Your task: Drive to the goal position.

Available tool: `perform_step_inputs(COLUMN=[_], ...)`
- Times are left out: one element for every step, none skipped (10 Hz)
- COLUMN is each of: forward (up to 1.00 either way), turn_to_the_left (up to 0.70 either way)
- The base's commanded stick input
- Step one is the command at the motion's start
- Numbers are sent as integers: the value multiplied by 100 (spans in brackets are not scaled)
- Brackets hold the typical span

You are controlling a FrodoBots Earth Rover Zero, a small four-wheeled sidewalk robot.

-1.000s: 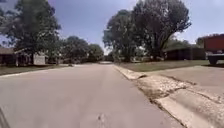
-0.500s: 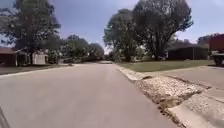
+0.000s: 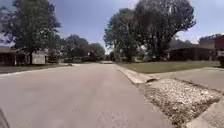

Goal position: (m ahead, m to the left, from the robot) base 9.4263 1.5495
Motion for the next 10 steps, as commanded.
perform_step_inputs(forward=[70,70,70,70,70,70,70,70,70,70], turn_to_the_left=[0,0,0,0,0,0,0,0,0,0])
